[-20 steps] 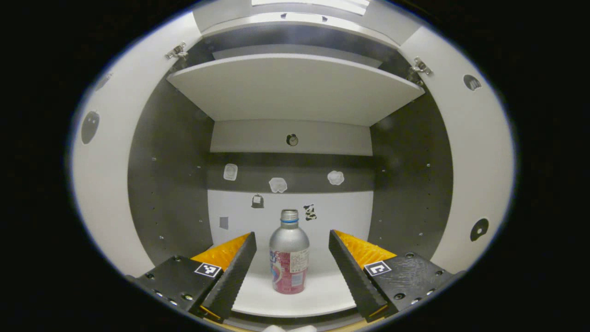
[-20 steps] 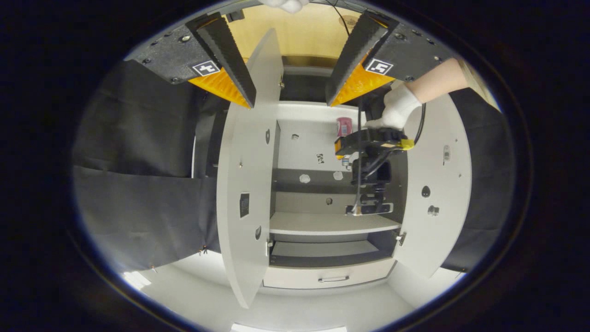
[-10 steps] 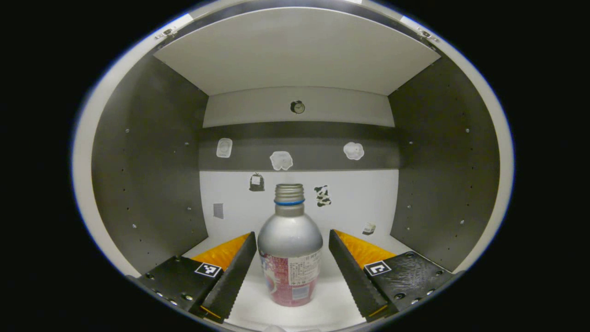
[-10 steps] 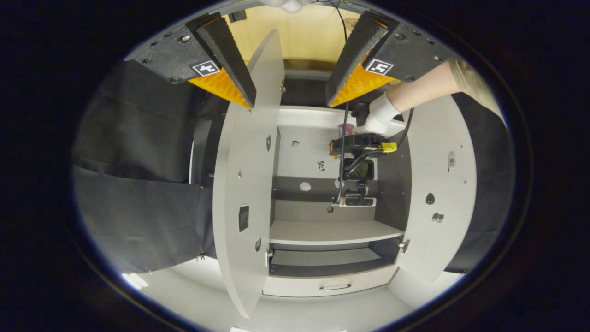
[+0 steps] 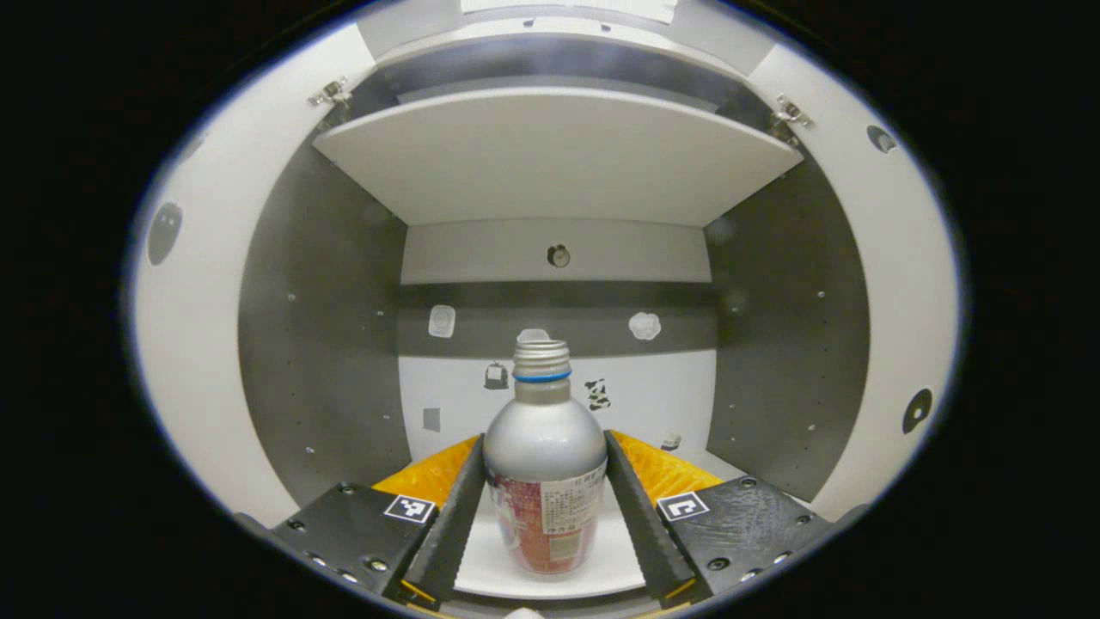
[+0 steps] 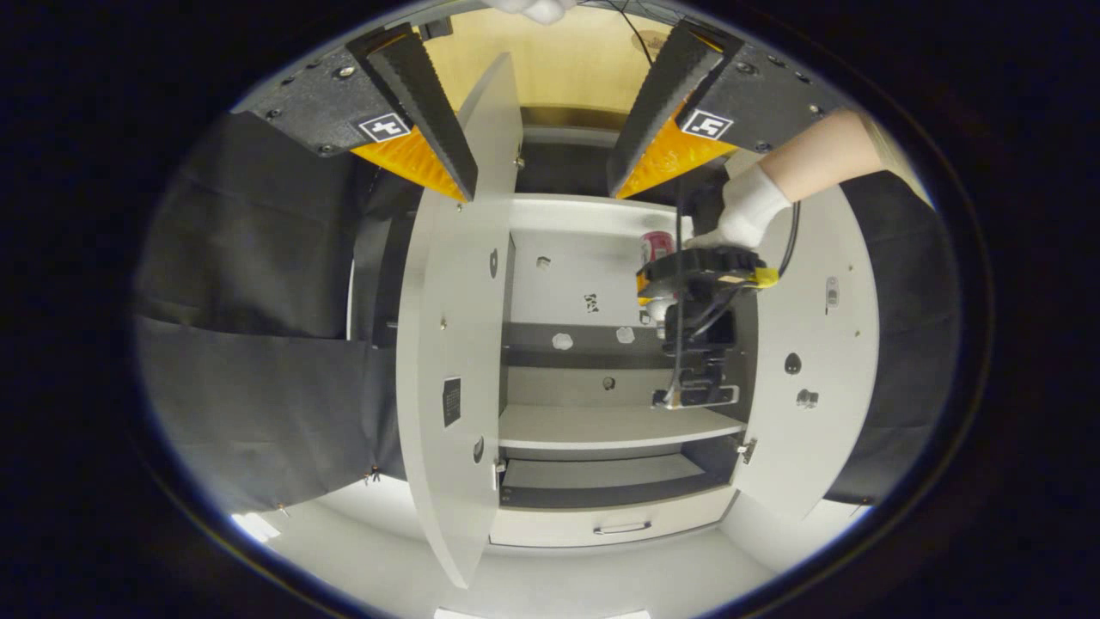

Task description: Grasp the bottle in the cabinet with the left hand and place it on the coaster, then close the right door with the right hand and the left door with the left hand.

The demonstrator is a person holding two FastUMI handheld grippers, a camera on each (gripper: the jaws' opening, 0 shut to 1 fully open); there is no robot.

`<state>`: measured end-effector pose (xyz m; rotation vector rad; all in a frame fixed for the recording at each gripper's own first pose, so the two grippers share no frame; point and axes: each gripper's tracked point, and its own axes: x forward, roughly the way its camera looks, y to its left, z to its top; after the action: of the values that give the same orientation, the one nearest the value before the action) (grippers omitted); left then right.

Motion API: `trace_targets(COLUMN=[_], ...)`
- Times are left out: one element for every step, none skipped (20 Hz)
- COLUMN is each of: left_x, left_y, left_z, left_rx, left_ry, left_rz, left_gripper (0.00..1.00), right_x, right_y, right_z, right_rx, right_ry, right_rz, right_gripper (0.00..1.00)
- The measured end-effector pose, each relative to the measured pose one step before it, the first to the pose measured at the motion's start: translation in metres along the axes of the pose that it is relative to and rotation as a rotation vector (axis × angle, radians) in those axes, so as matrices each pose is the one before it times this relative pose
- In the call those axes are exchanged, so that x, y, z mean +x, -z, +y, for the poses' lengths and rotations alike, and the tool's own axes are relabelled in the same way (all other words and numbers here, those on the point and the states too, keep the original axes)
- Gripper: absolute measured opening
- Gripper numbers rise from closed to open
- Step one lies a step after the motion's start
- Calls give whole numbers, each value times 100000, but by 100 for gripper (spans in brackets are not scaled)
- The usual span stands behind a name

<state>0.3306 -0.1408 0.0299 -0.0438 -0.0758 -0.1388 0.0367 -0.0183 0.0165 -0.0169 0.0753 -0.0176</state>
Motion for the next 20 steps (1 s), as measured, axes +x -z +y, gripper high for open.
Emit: trace_targets(left_x=[-1298, -1515, -1355, -1663, -1463, -1499, -1376, -1429, -1352, -1304, -1187, -1285, -1005, -1142, -869, -997, -889, -1071, -817, -864], left_y=[-411, -318, -209, -42, 78, 367, 400, 564, 655, 678, 968, 1063, 1151, 1371, 1337, 1257, 1344, 1426, 1257, 1315], left_z=[69, 70, 34, -53, -87, -123, -157, -431, -384, -504, -632, -479, -482, -466, -399, -348, -313, -465, -606, -409], left_rx=[-287, -331, -380, -435, -477, -19, 127, 51, 49, -216, -289, -469, -409, -340, -57, 640, 1081, 715, 573, 590], left_ry=[1092, 925, 1024, 968, 1042, 833, 1073, 1427, 1560, 1540, 1889, 1307, 1653, 1485, 1099, 788, 535, 1100, 1635, 1152], left_rz=[-782, -392, -31, 268, -101, 615, 563, 530, -278, -152, 571, 633, 1411, 1538, 1313, 1004, 670, 987, 460, 127], left_gripper=[82, 79, 82, 79, 79, 82, 82, 82, 82, 82, 79, 82, 79, 82, 82, 83, 79, 79, 79, 79], right_x=[-152, -192, -212, -242, -288, -281, -282, -232, -262, -228, -194, -238, -268, -246, -270, -259, -221, -174, -166, -93], right_y=[168, 64, 72, 253, 239, 146, 319, 236, 291, 250, 409, 230, 409, 282, 382, 317, 391, 232, 252, 200], right_z=[89, 106, 131, 142, 118, 111, 17, -52, -103, -94, -144, -124, -159, -275, -328, -384, -258, -323, -255, -167], right_rx=[-275, -41, -27, -7, 168, 265, 49, 20, 137, 311, 372, 338, 168, -19, 73, 132, 234, 271, 163, -69], right_ry=[-60, -108, -203, 49, -134, -18, 61, 369, 467, 447, 578, 425, 621, 751, 897, 983, 820, 904, 708, 570], right_rz=[24, -140, -229, 97, -31, -29, 100, 53, 334, 343, 449, 464, 544, 540, 446, 681, 636, 536, 498, 598], right_gripper=[97, 97, 97, 99, 97, 99, 99, 99, 99, 99, 99, 99, 99, 99, 97, 99, 99, 99, 99, 99])
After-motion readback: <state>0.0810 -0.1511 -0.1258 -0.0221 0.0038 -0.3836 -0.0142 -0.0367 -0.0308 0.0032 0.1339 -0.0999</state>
